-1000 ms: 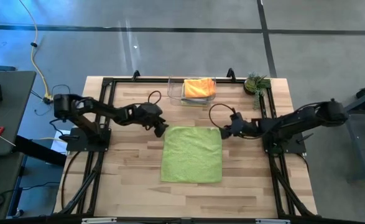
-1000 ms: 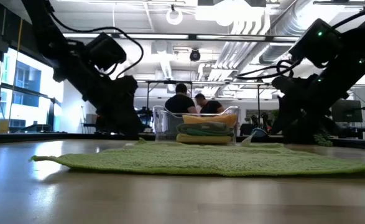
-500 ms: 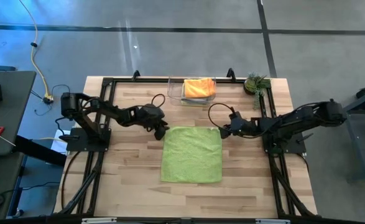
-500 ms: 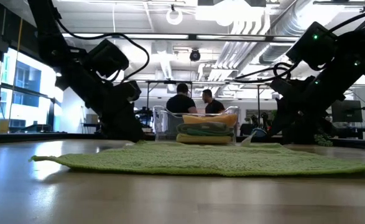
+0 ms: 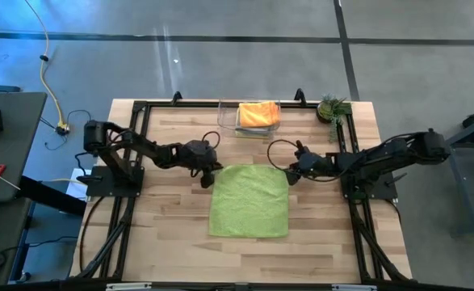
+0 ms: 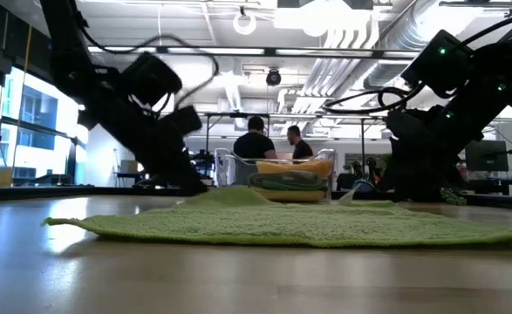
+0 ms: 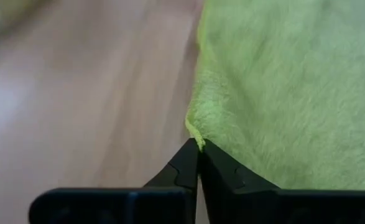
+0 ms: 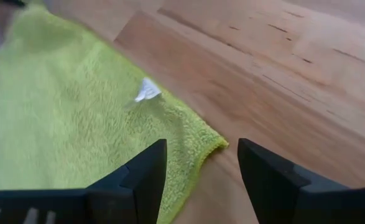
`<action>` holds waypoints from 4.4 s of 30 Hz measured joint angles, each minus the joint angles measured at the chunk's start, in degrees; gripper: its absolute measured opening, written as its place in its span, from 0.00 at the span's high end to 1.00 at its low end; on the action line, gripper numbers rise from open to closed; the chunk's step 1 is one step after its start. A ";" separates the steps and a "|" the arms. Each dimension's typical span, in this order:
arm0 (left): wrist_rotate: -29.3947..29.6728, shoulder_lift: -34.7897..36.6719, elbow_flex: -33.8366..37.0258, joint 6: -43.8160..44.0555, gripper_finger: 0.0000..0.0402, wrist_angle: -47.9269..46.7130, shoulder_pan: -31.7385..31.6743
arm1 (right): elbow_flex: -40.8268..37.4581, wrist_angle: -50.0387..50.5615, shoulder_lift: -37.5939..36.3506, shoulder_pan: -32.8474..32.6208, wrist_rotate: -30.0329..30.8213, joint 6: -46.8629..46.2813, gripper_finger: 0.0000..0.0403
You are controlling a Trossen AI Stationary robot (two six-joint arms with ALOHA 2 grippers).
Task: Fold microfiber towels
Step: Fold the green towel on the table
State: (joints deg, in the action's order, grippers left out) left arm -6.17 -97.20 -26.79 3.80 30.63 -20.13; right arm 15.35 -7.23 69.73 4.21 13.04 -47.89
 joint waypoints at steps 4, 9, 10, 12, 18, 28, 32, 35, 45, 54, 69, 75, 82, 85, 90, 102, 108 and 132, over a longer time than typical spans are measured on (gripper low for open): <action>5.22 3.61 -0.04 -6.81 0.99 1.15 1.61 | 0.79 1.51 -0.60 0.07 -1.65 7.26 0.52; 13.72 9.52 -0.04 -13.66 1.00 0.91 4.45 | 5.58 6.67 -0.96 1.45 -5.20 18.17 0.46; 15.50 10.66 -0.04 -15.69 1.00 0.87 5.29 | 6.46 8.56 -0.95 2.20 -6.48 20.11 0.44; 18.54 12.70 -0.04 -20.09 1.00 1.18 7.23 | 7.95 12.12 -0.95 3.79 -8.29 23.35 0.42; 26.13 16.10 -0.09 -30.37 1.00 2.61 14.00 | 9.94 18.32 -0.95 8.04 -9.95 30.32 0.40; 32.19 16.27 -0.09 -40.79 1.00 6.06 20.91 | 10.54 7.37 -0.40 14.26 -23.44 53.51 0.40; 32.71 16.27 -0.09 -42.38 1.00 7.15 21.86 | 12.08 8.96 2.87 16.43 -26.92 58.16 0.40; 33.79 16.27 -0.09 -42.59 1.00 7.18 22.28 | 13.47 10.40 6.38 17.37 -30.91 60.52 0.40; 34.99 16.27 -0.09 -43.02 1.00 6.61 22.56 | 19.57 21.66 13.22 19.19 -42.44 63.42 0.57; 35.25 16.27 -0.09 -42.96 1.00 5.08 22.54 | 20.46 26.97 13.23 19.17 -41.86 63.24 0.81; 42.38 17.09 -0.09 -41.69 1.00 4.02 21.94 | 22.13 29.44 12.22 18.13 -33.27 59.04 0.99; 42.82 19.58 -0.07 -35.83 1.00 -3.30 21.97 | 24.66 29.75 7.89 12.89 -29.67 48.63 1.00; 44.40 20.19 -0.04 -30.94 1.00 -8.69 25.18 | 26.21 29.43 5.56 1.64 -20.02 37.41 1.00; 45.80 20.19 -0.04 -29.97 1.00 -9.81 27.61 | 26.23 28.90 5.56 -3.73 -15.31 34.25 1.00; 47.30 20.19 -0.04 -26.66 1.00 -12.73 32.07 | 26.25 26.75 5.58 -11.19 -9.14 29.00 1.00; 50.20 20.19 -0.04 -19.42 1.00 -18.54 42.83 | 26.25 23.32 5.62 -21.77 -1.97 24.32 1.00; 50.38 20.19 -0.04 -15.98 1.00 -21.54 47.23 | 26.27 22.18 7.64 -25.26 -1.30 24.32 1.00; 39.43 20.19 -0.04 -6.74 1.00 -27.79 55.11 | 26.25 17.56 17.34 -30.05 -3.40 26.18 1.00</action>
State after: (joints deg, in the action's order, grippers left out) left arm 33.26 -77.01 -26.83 -2.94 2.84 34.99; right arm 41.60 10.33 87.07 -25.85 9.64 -21.71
